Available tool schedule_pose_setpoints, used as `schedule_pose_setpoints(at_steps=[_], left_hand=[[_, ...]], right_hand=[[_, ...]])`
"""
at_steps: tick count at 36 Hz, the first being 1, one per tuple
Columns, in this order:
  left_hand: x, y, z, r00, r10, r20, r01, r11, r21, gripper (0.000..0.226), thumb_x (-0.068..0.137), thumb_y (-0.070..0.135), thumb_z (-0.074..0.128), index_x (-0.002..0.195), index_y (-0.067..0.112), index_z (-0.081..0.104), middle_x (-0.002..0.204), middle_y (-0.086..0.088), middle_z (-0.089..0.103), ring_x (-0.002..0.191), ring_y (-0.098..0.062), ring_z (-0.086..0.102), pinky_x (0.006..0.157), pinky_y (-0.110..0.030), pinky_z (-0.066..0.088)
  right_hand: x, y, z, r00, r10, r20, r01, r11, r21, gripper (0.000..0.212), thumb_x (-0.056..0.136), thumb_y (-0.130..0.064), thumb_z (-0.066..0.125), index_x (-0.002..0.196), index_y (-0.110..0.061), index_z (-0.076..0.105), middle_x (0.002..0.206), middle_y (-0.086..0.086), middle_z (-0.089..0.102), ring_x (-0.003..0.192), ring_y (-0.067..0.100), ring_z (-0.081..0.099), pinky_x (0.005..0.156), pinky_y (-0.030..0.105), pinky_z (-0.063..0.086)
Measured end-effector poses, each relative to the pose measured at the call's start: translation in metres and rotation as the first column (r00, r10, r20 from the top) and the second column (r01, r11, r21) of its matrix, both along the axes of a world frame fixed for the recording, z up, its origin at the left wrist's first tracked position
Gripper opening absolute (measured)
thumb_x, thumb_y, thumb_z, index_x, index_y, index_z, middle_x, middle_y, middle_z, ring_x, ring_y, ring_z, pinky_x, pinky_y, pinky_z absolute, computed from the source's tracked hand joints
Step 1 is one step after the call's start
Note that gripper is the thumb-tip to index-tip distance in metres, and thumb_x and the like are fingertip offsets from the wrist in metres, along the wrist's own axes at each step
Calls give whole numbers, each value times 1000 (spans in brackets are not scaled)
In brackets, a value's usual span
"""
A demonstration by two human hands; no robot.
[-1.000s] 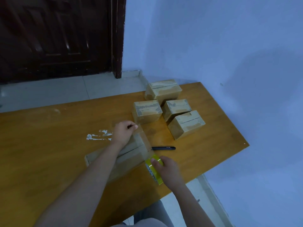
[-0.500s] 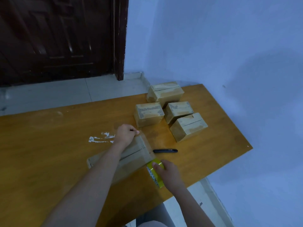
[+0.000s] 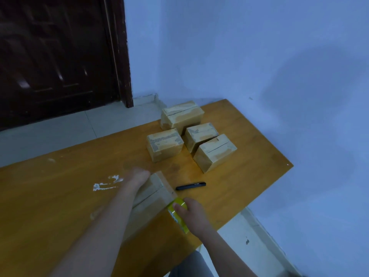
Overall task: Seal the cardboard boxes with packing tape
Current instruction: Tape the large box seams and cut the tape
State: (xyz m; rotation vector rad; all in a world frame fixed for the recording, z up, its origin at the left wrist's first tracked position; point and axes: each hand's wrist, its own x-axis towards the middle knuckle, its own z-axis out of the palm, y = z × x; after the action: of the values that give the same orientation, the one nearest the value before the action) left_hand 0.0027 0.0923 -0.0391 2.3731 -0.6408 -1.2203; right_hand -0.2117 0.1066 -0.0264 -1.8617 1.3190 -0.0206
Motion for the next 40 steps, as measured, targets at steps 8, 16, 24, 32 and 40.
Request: schedule_pose_setpoints(at_steps=[8, 16, 24, 32, 40], left_hand=[[-6, 0, 5, 778, 162, 606, 181, 867, -464, 20, 95, 19, 53, 109, 14, 67, 105, -7, 67, 103, -28, 58, 88, -38, 34], [-27, 36, 1, 693, -41, 719, 454, 801, -391, 35, 86, 39, 43, 82, 18, 71, 85, -2, 63, 84, -27, 63, 72, -36, 37], [-46, 69, -19, 588, -148, 795, 561, 783, -269, 54, 83, 50, 41, 104, 13, 74, 106, -2, 69, 98, -25, 65, 80, -38, 54], [-55, 77, -34, 420, -201, 885, 616, 779, -116, 78, 63, 54, 81, 126, 13, 63, 124, -2, 63, 111, -24, 61, 90, -41, 52], [-57, 82, -44, 334, -148, 931, 597, 798, -88, 85, 66, 58, 76, 136, 16, 54, 136, 1, 56, 126, -18, 50, 106, -51, 25]], right_hand=[[14, 12, -7, 986, -82, 146, 85, 996, -11, 42, 93, -47, 49, 73, -11, 48, 66, 1, 42, 61, 12, 38, 56, 30, 29], [27, 8, -7, 883, -207, 421, 135, 972, 195, 24, 94, -30, 54, 72, -22, 53, 66, -6, 48, 60, 6, 45, 59, 26, 36], [13, 7, -17, 871, -141, 470, 41, 975, 216, 22, 97, -17, 52, 75, -17, 57, 56, -12, 58, 53, -1, 53, 55, 17, 41], [21, 10, -53, 990, -23, 140, 19, 999, 30, 41, 100, -30, 43, 63, -18, 32, 61, -2, 34, 54, 8, 32, 49, 20, 29], [16, 11, -60, 957, -78, 281, 18, 978, 210, 48, 98, -52, 33, 107, -12, 58, 100, 4, 63, 92, 16, 61, 75, 25, 46]])
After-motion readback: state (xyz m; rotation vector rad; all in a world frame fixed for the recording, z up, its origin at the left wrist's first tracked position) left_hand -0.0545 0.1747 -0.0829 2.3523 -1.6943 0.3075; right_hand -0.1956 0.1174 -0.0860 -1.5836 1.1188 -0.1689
